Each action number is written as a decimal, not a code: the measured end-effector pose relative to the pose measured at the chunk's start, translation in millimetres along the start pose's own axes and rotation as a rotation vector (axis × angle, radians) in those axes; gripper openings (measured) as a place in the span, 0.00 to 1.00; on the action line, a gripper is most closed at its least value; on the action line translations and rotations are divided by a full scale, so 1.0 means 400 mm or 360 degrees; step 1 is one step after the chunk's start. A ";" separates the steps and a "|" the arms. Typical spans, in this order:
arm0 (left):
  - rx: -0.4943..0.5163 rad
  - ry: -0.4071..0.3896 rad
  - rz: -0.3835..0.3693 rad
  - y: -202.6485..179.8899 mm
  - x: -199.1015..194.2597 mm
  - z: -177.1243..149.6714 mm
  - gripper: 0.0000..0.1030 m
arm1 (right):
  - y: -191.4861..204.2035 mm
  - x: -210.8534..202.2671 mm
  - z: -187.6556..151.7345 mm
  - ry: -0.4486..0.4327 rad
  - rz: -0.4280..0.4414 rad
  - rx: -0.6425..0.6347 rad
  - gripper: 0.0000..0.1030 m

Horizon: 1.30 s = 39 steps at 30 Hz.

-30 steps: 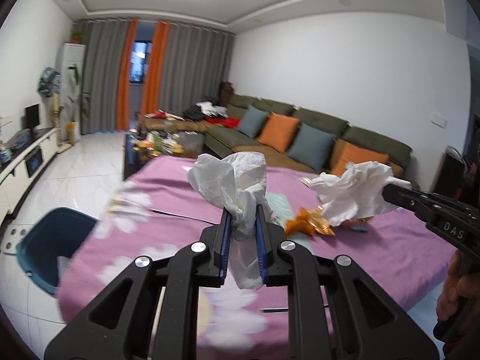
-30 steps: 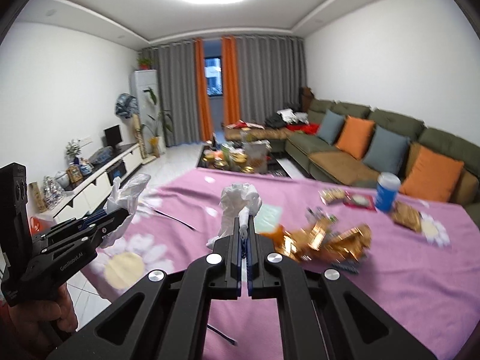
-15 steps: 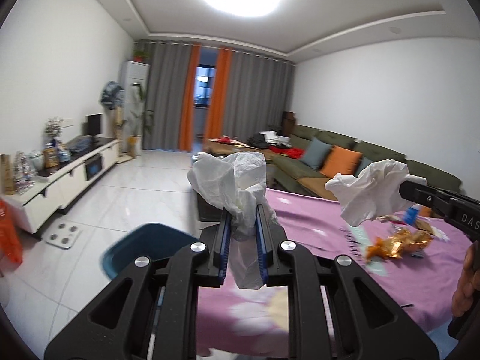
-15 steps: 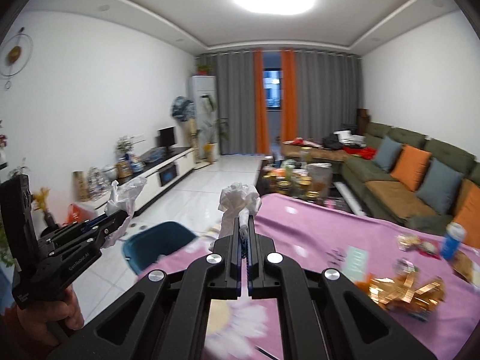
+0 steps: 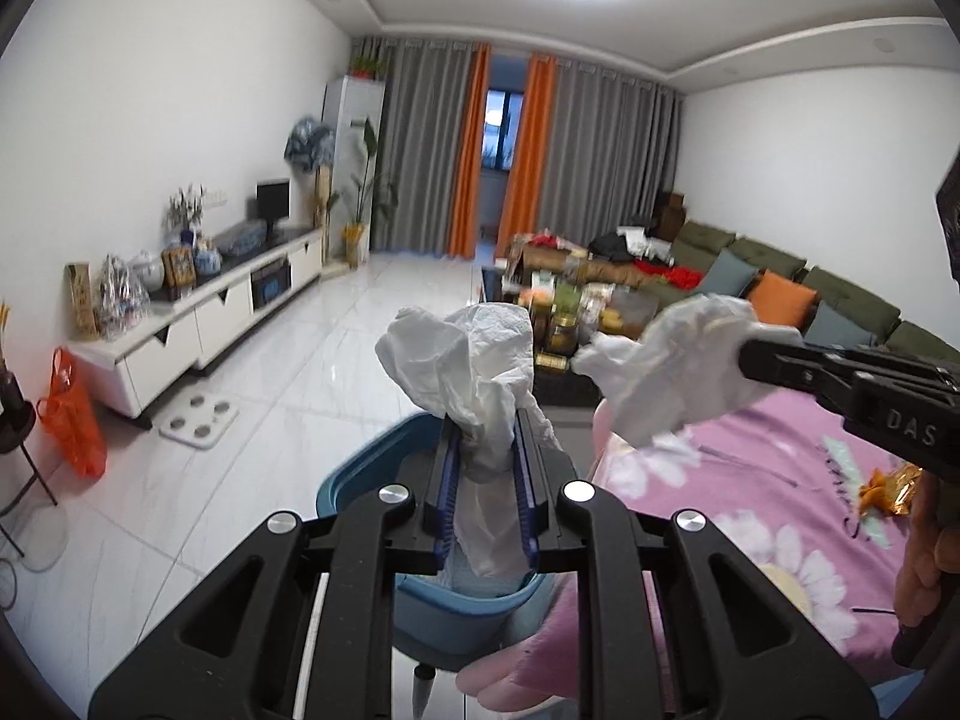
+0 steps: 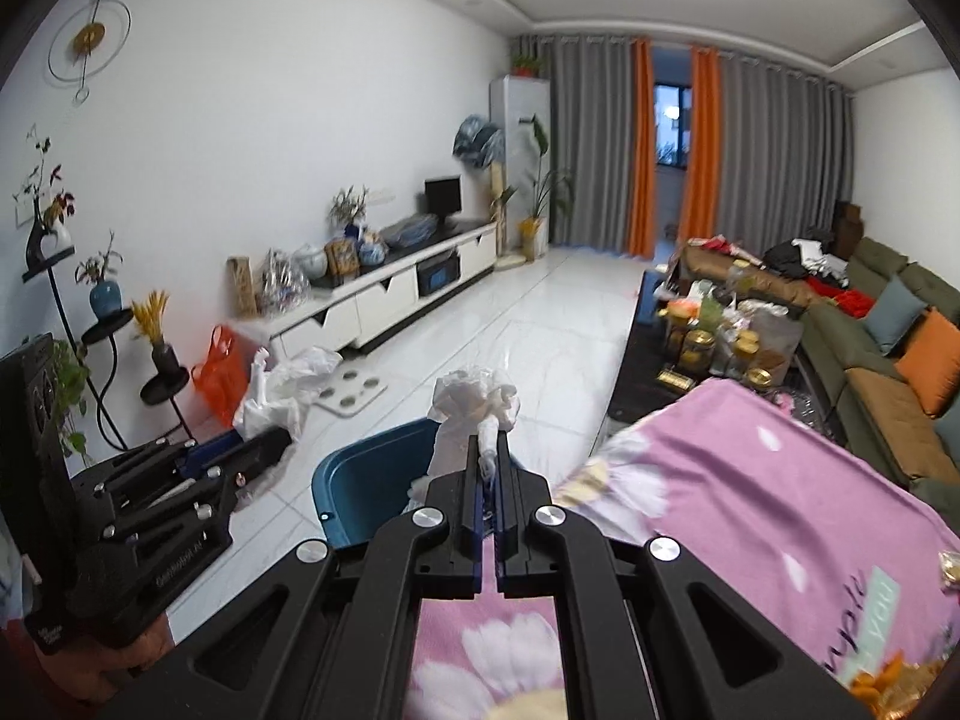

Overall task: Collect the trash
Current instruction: 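Carry both tissues to the blue-green bin and open both tools, then move both tools back over the table toward the orange peel and gold wrappers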

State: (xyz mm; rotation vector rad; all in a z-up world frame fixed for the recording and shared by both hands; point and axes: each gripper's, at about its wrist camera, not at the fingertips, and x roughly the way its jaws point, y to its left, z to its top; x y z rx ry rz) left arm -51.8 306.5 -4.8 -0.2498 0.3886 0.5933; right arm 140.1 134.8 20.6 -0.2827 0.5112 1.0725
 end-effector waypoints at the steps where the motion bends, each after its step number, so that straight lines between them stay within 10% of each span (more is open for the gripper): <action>1: -0.0012 0.0029 0.0011 0.010 0.017 -0.004 0.17 | 0.007 0.017 0.000 0.0023 0.0009 -0.0002 0.02; 30: -0.0094 0.0608 0.0103 -0.016 0.572 -0.176 0.24 | 0.054 0.471 -0.043 0.0703 0.0138 -0.0098 0.06; 39: -0.0116 0.0562 0.0145 0.015 0.573 -0.155 0.61 | 0.014 0.454 -0.018 0.0643 0.0132 0.0023 0.54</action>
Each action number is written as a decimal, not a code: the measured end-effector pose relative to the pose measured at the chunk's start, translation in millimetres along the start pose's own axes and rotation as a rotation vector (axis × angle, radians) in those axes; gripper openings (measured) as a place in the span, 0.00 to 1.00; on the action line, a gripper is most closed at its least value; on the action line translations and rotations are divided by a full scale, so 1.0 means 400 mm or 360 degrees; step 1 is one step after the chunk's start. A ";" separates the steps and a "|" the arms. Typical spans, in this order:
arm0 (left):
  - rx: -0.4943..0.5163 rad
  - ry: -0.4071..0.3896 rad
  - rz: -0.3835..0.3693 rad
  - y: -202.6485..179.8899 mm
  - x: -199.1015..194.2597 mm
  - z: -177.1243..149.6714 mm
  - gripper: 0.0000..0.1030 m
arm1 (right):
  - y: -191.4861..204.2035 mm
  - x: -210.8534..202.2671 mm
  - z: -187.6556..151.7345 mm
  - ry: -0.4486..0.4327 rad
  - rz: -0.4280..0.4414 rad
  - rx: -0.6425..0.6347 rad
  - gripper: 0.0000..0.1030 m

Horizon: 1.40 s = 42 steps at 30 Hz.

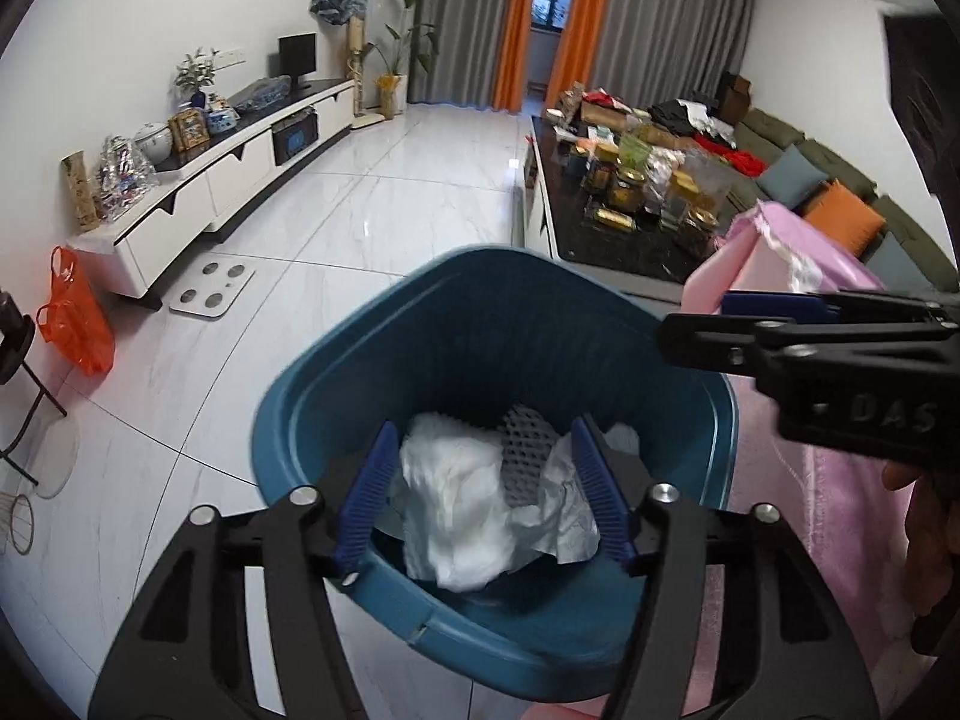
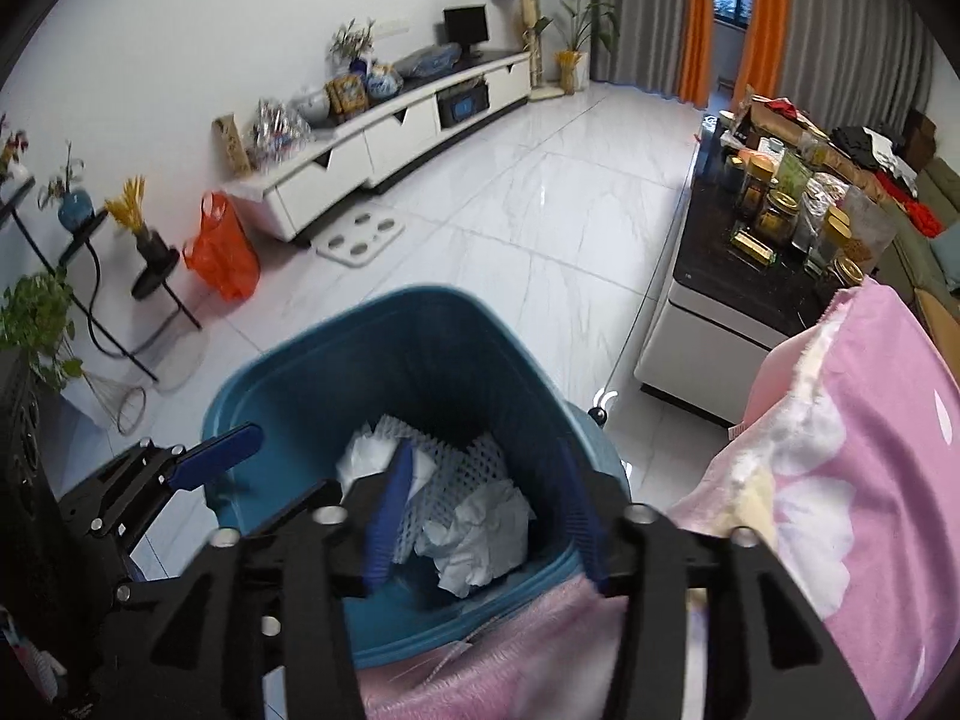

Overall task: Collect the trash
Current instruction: 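Move both tools back over the table toward the orange peel and gold wrappers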

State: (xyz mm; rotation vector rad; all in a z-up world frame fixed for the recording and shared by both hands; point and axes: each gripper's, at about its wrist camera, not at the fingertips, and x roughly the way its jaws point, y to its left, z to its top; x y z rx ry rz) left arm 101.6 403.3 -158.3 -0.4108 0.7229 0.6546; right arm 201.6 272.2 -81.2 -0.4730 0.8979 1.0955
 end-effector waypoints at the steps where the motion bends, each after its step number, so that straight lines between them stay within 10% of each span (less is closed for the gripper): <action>1: -0.0007 -0.0018 0.0005 0.005 -0.010 0.004 0.69 | -0.006 -0.015 -0.001 -0.0023 0.0007 0.0026 0.67; 5: -0.0049 -0.0130 0.0003 0.018 -0.099 0.014 0.88 | -0.039 -0.101 -0.012 -0.0165 0.0015 0.0131 0.94; 17: -0.0174 -0.0397 -0.0071 -0.001 -0.392 0.011 0.95 | -0.146 -0.357 -0.175 -0.0523 -0.0139 0.0432 0.93; 28: 0.0248 -0.0668 -0.0299 -0.242 -0.615 -0.066 0.94 | -0.117 -0.635 -0.394 -0.1147 -0.0400 0.0278 0.93; 42: 0.0514 -0.0767 -0.0666 -0.452 -0.800 -0.205 0.94 | -0.141 -0.851 -0.674 -0.1377 -0.0809 0.0403 0.93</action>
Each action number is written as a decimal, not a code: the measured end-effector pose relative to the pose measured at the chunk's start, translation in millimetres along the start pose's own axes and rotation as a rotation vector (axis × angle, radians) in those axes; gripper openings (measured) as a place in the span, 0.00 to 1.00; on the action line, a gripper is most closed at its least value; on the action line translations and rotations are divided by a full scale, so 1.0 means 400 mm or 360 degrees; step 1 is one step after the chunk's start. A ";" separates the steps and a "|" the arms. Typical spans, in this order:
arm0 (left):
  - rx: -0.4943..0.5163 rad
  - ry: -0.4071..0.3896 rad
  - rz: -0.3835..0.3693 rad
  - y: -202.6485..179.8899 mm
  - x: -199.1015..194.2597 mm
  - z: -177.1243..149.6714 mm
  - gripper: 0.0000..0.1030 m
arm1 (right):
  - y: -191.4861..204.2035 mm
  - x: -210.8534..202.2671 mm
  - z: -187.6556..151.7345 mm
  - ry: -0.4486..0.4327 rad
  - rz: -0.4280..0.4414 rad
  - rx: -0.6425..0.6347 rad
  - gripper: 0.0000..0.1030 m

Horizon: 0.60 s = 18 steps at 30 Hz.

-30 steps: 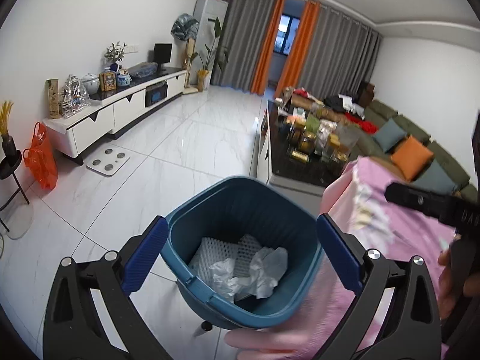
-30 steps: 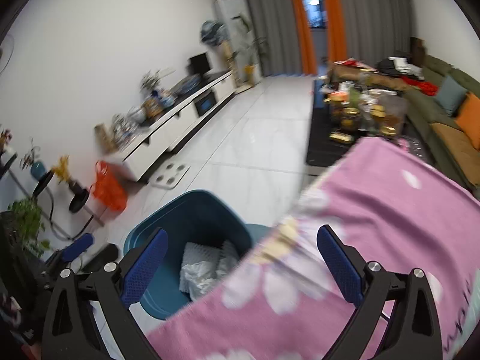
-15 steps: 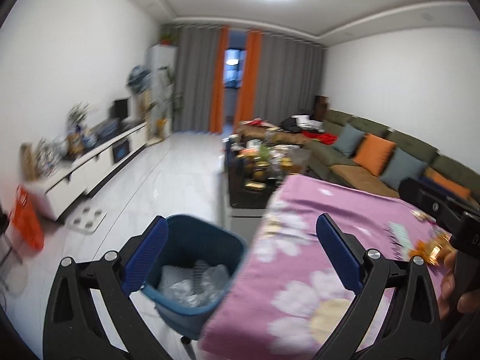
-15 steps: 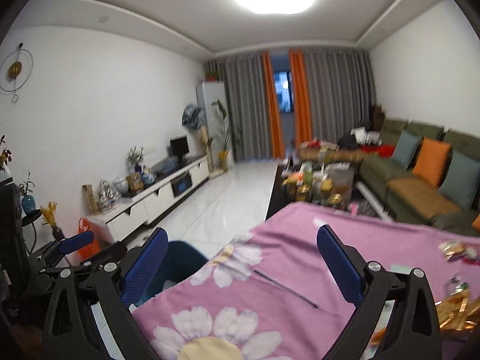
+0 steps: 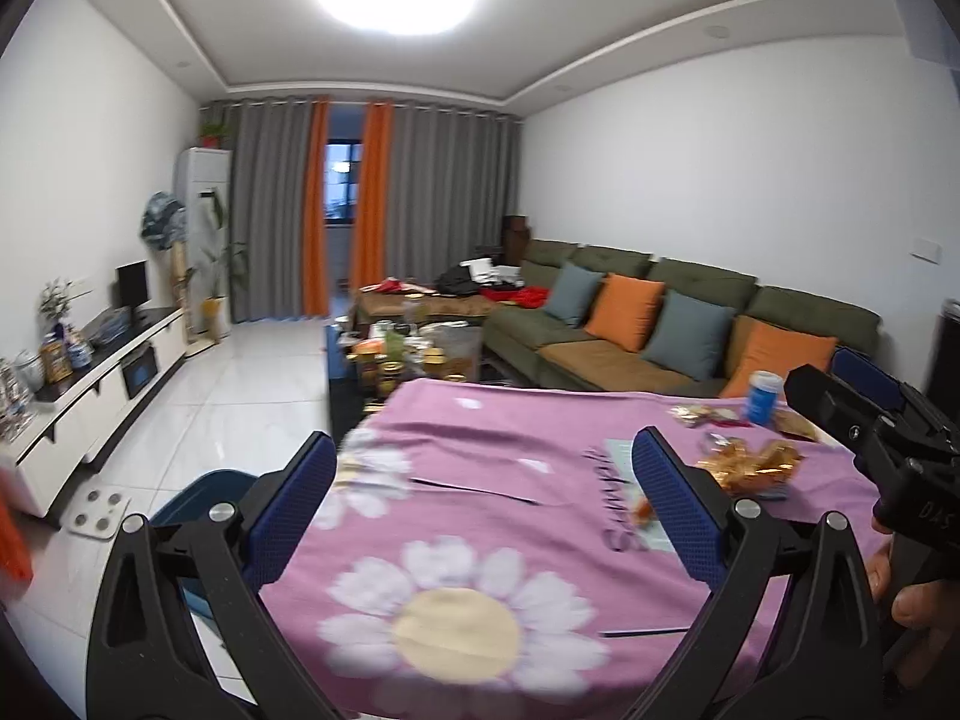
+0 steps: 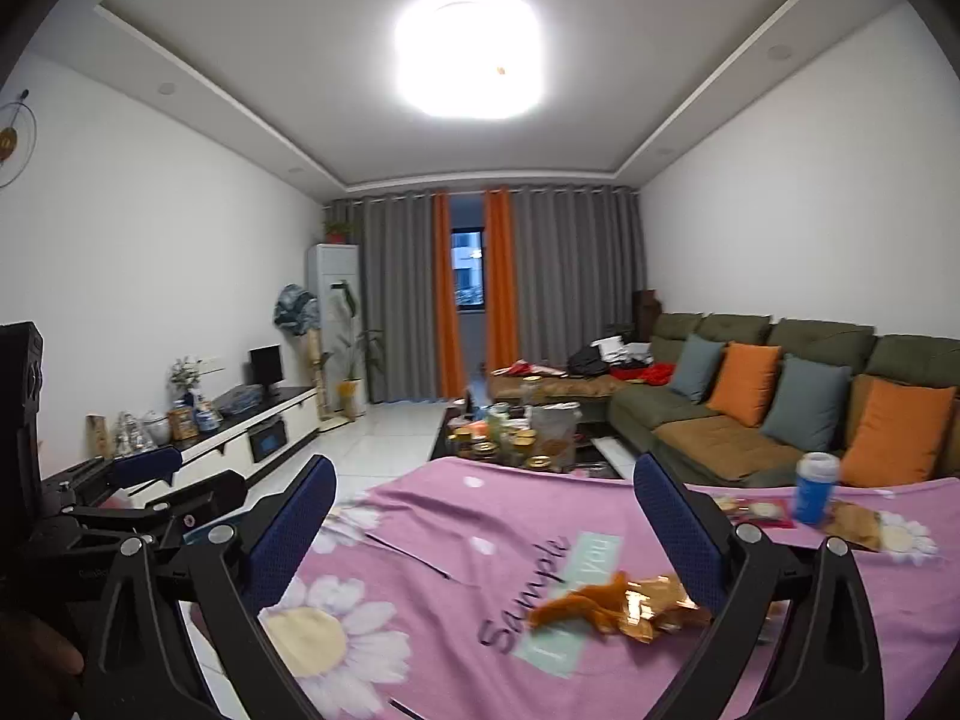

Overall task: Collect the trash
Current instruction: 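Move both tools back over the table toward the orange peel and gold wrappers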

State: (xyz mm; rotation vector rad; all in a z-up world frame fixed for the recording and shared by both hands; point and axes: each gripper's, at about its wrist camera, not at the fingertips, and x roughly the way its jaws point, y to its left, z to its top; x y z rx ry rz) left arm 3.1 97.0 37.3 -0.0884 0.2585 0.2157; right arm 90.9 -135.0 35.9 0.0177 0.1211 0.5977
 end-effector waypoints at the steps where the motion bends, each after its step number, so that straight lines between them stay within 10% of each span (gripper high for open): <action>1: 0.0002 0.0004 -0.0064 -0.009 -0.007 -0.001 0.94 | -0.013 -0.018 -0.002 -0.0009 -0.0039 0.0011 0.93; 18: 0.0054 0.0029 -0.0309 -0.142 -0.048 -0.053 0.94 | -0.125 -0.224 -0.080 0.0029 -0.0486 0.0071 0.93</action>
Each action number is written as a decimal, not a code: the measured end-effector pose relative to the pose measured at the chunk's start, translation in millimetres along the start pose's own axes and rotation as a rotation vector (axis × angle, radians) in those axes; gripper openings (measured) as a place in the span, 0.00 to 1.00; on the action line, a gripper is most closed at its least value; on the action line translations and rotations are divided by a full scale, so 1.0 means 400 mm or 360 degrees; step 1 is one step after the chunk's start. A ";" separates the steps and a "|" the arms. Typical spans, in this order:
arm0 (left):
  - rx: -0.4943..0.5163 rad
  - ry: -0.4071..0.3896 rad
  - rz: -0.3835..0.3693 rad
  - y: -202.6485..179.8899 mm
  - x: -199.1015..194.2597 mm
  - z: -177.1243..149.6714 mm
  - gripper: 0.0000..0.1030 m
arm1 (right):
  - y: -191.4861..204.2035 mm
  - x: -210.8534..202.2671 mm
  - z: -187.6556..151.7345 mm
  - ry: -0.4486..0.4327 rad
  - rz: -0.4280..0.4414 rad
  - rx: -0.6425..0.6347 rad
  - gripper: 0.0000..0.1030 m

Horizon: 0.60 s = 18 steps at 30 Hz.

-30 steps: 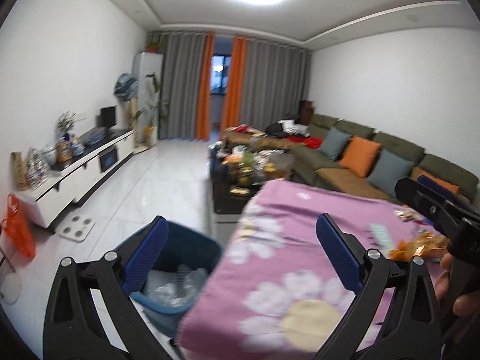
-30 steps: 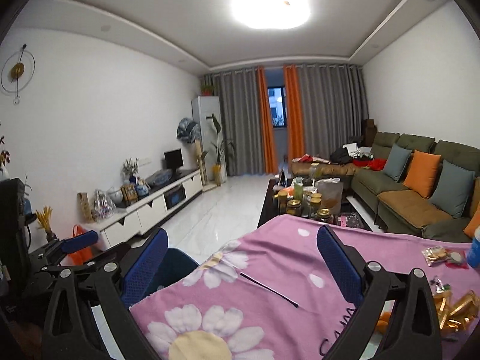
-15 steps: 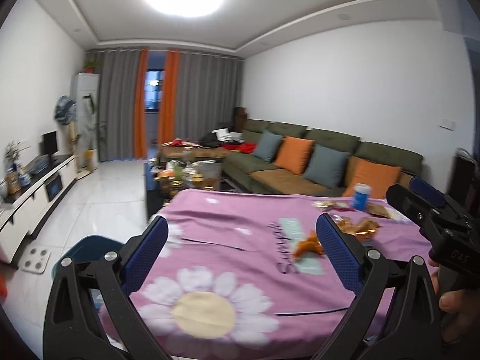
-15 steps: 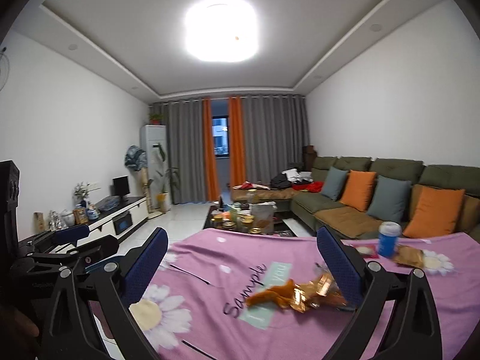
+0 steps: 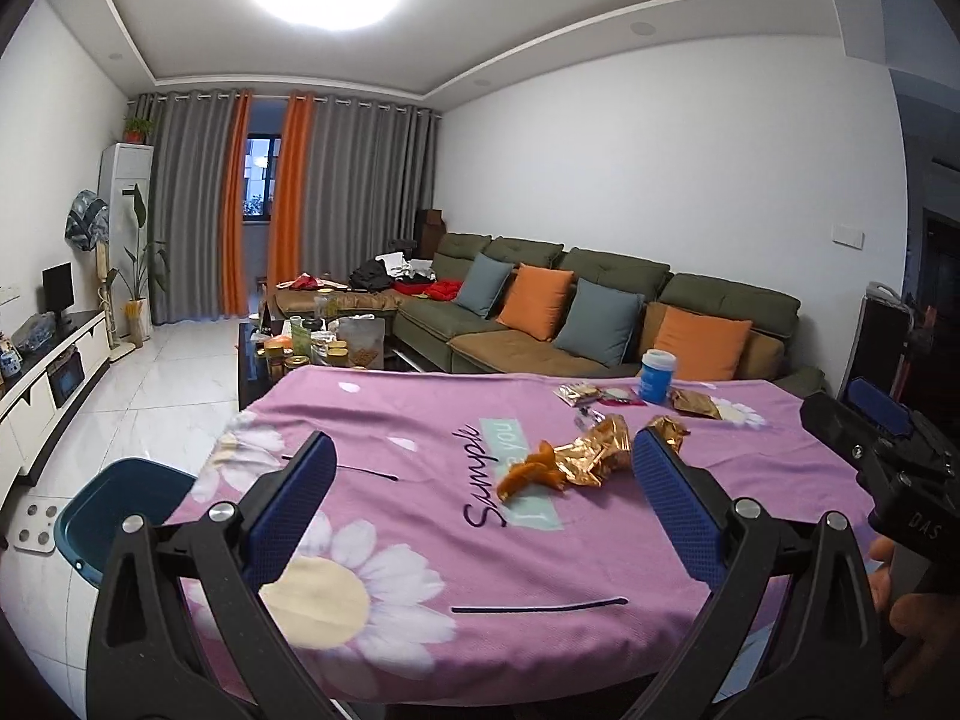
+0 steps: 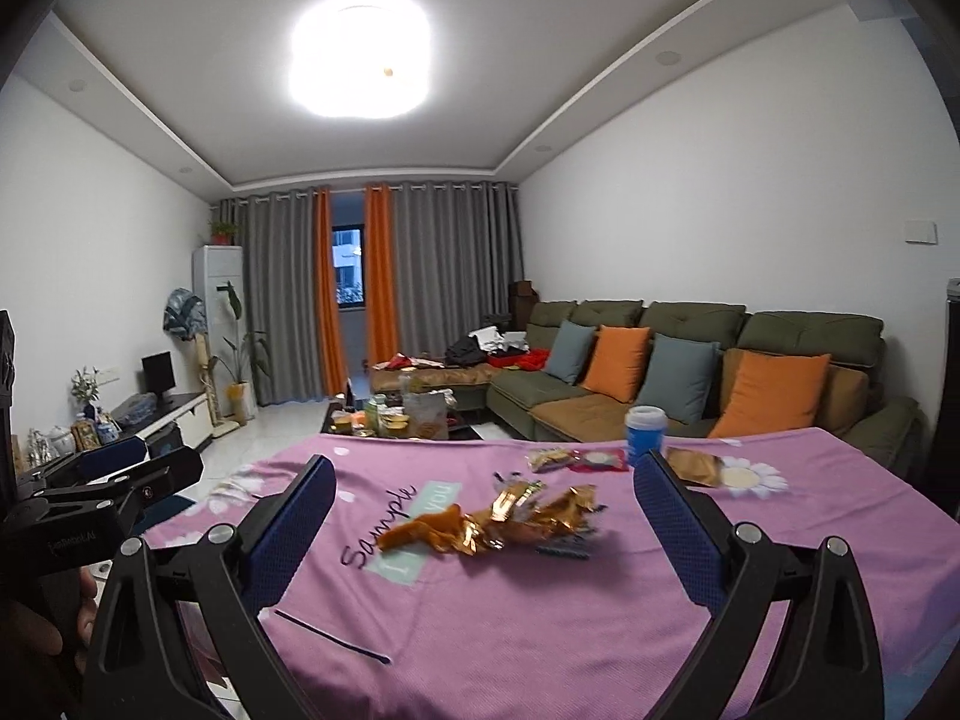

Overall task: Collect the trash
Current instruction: 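Move both tools back over the table toward the orange peel and gold wrappers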

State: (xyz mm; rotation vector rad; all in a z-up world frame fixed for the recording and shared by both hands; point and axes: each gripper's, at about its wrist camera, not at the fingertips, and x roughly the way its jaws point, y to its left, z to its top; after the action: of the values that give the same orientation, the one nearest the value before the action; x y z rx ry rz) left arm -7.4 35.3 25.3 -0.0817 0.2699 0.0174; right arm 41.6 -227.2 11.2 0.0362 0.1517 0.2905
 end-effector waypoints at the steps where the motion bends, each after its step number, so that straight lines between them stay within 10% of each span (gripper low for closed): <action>1: 0.0008 0.0011 -0.0010 -0.004 0.006 -0.004 0.94 | -0.007 -0.003 -0.005 -0.0002 -0.0020 0.0003 0.93; 18: 0.0115 0.0217 -0.0027 -0.038 0.241 -0.027 0.94 | -0.100 0.181 -0.033 0.0287 -0.0091 0.0116 0.93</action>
State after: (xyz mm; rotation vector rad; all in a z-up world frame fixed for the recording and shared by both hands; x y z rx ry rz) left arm 83.1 19.8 -9.8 -0.0130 0.4058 -0.0149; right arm 119.4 -244.7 -14.5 0.0779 0.3422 0.2307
